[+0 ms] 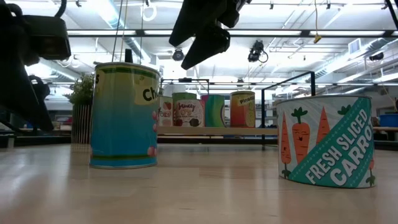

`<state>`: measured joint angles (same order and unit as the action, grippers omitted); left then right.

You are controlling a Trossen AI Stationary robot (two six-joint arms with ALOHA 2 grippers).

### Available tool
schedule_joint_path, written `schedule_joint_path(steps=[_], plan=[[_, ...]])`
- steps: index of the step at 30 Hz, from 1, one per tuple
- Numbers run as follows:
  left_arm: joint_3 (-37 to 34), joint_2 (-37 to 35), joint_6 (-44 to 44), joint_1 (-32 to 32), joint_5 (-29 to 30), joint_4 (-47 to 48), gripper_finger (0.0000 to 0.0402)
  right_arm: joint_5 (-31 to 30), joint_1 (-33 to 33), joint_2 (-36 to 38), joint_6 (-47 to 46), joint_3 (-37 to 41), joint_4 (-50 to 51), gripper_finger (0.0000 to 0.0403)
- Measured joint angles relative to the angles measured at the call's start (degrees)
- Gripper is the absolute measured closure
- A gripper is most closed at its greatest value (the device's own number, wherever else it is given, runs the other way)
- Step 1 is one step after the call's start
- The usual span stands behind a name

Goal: Pick and place cans onto a shelf
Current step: Put the canned cherries on the shelf

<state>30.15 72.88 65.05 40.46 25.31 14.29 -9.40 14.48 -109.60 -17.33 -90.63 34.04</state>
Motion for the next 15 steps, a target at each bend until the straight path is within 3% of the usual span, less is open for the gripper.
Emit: schedule_joint_path(steps=[10, 15], plan=[[0.0, 7.4, 4.8, -0.1, 6.2, -10.9, 0.0026, 1.7, 1.2, -0.1, 1.2, 6.3, -5.3, 0.0014], [0.0, 12.2, 5.8, -0.2, 8.4, -19.7, 0.0026, 3.0, 1.3, -0.1, 2.3, 11.0, -13.9, 0.0013]])
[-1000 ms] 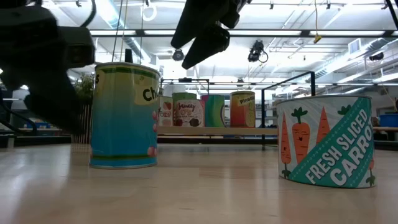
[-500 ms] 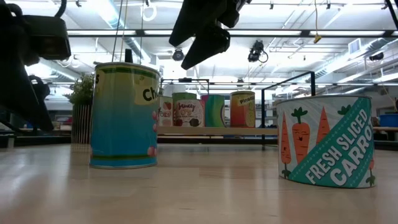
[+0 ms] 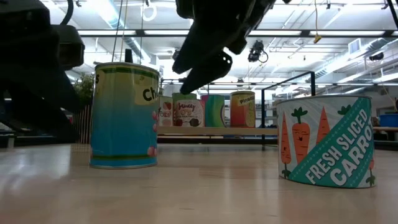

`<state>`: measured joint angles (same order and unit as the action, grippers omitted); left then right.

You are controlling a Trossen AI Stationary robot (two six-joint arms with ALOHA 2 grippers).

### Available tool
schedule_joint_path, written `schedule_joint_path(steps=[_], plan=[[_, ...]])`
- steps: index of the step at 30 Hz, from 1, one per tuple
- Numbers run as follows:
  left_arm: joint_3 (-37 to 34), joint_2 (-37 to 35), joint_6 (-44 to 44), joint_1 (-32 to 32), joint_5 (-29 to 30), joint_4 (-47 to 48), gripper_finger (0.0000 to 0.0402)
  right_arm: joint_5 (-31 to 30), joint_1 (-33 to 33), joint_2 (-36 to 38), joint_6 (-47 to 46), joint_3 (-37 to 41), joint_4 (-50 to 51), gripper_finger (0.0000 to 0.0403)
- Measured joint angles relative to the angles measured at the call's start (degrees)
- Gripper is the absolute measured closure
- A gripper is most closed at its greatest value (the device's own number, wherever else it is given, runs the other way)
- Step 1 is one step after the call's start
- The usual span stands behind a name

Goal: Pick and place cans onto a shelf
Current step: Put the canned cherries on the shelf

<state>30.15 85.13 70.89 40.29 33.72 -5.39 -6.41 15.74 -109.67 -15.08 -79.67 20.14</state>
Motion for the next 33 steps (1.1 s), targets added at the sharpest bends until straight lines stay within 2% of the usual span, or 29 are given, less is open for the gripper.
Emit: schedule_joint_path(steps=[4, 10, 16, 33], plan=[[0.0, 2.9, 0.9, -1.3, 0.3, -4.1, 0.0026, 0.5, 0.5, 0.0, 1.8, 2.8, -6.8, 0.0013], [0.0, 5.0, 1.6, -5.0, 2.3, -10.3, 0.0026, 1.9, 0.8, 0.0, 4.9, 3.0, -7.0, 0.0013], [0.0, 5.0, -3.4, -8.6, 2.7, -15.9, 0.0026, 1.3, 0.3, 0.0, 7.0, 3.0, -7.0, 0.0013], [0.0, 5.0, -2.1, -10.6, 2.4, -17.1, 0.0026, 2.0, -0.5, -0.8, 10.7, 2.9, -8.2, 0.0014]])
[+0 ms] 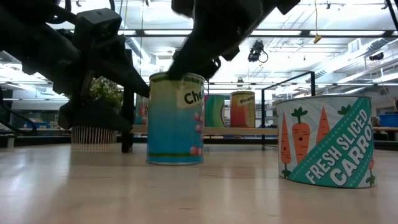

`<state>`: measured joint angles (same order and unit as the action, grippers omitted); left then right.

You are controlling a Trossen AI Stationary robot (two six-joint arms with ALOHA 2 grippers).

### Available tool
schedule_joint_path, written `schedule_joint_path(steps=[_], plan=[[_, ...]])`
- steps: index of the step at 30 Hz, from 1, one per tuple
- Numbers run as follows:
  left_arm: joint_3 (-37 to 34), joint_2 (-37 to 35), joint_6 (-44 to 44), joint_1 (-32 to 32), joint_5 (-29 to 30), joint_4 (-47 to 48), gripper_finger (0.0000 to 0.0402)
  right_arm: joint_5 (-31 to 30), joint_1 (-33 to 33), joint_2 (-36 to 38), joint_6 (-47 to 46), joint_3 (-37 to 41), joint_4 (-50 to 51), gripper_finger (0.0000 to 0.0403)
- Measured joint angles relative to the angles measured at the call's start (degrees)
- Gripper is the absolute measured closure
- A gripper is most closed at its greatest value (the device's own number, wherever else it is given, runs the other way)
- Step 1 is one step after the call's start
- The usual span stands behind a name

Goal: Pick and place cans onto a shelf
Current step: Put the canned cherries on the shelf

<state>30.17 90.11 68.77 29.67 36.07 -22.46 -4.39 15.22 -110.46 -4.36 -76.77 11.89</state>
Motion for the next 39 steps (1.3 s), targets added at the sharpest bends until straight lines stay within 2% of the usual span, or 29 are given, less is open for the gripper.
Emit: schedule_joint_path(steps=[9, 17, 19, 23, 29, 33, 39], plan=[[0.0, -0.2, 0.6, 0.0, -1.1, 0.3, 0.0026, 0.9, 0.0, -2.5, -0.7, 0.1, -1.7, 0.0016], [-0.1, -3.0, 0.6, 0.9, -1.8, 5.5, 0.0026, -1.0, -0.4, -1.8, -7.3, 0.0, -1.2, 0.0083], [-0.1, -4.7, 0.6, 1.3, -1.8, 8.2, 0.0026, -1.6, -0.7, -0.7, -10.0, 0.0, -0.3, 0.0085], [-0.1, -8.2, 0.6, 2.6, -1.8, 12.0, 0.0026, -5.7, -1.1, 4.1, -14.6, 0.0, 6.7, 0.0085], [0.0, -11.6, 1.0, 3.8, -1.8, 15.4, 0.0026, -20.0, -1.4, 13.9, -19.2, 0.4, 22.1, 0.0064], [0.0, -11.5, 1.0, 3.8, -1.8, 15.5, 0.0026, -22.5, -3.8, 20.6, -22.1, 6.2, 21.5, 0.0076], [0.0, -11.5, 1.4, 3.5, -0.7, 15.6, 0.0026, -25.8, -9.5, 28.1, -30.8, 15.8, 13.3, 0.0076]])
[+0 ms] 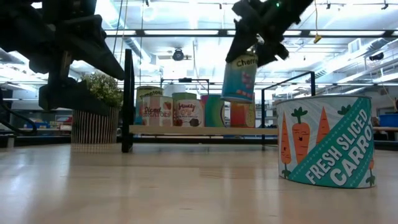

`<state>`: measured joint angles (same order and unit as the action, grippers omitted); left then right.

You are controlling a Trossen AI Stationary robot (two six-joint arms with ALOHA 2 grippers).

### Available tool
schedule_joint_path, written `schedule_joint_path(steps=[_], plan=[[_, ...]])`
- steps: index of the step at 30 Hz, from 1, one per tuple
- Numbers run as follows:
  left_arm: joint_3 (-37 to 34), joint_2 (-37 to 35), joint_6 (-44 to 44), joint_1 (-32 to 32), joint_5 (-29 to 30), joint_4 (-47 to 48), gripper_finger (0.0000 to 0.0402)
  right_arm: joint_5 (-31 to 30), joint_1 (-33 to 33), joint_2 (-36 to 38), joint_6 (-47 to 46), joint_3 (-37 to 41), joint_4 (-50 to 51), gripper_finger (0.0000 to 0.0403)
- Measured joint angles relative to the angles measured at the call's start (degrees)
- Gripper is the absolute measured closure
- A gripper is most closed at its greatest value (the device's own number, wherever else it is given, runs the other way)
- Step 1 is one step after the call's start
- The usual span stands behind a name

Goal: Pick and place cans onto a shelf
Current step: Put the canned cherries on the shelf

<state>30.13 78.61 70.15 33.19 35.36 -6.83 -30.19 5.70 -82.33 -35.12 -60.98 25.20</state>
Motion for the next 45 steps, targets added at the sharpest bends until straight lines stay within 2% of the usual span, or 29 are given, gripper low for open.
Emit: schedule_joint_path(steps=[3, 6, 10, 19, 25, 31, 37, 45], plan=[[0.0, 0.0, 1.2, 0.0, 0.3, 0.0, 0.0026, -1.9, -2.0, 1.4, -4.9, 2.3, -1.2, 0.0068], [0.0, 0.0, 1.6, 0.0, 0.9, 0.0, 0.0026, -2.7, -3.4, 1.5, -5.8, 2.7, -1.4, 0.0067], [0.0, 0.0, 1.7, 0.0, 1.0, 0.0, 0.0026, 0.1, -4.9, 1.2, -5.5, 2.7, -0.3, 0.0071], [0.0, 0.0, 3.0, 0.2, 1.0, 0.3, 0.0026, 2.7, -7.4, 4.9, -6.3, 2.7, 13.4, 0.0072], [0.0, 0.0, 2.7, -0.3, 1.0, 1.3, 0.0026, 4.8, -10.3, 5.6, -1.9, 2.7, 12.8, 0.0071], [0.0, 0.0, 2.7, -1.2, 1.0, 2.3, 0.0026, 8.3, -13.8, 5.5, 0.5, 5.9, 6.9, 0.0071], [0.0, 0.0, 2.7, -1.2, 1.0, 2.4, 0.0026, 6.4, -14.3, 5.7, 1.6, 7.7, 4.8, 0.0070], [0.0, 0.0, 2.7, -1.2, 1.0, 2.4, 0.0026, 6.7, -12.8, 5.6, 2.3, 7.8, 4.8, 0.0070]])
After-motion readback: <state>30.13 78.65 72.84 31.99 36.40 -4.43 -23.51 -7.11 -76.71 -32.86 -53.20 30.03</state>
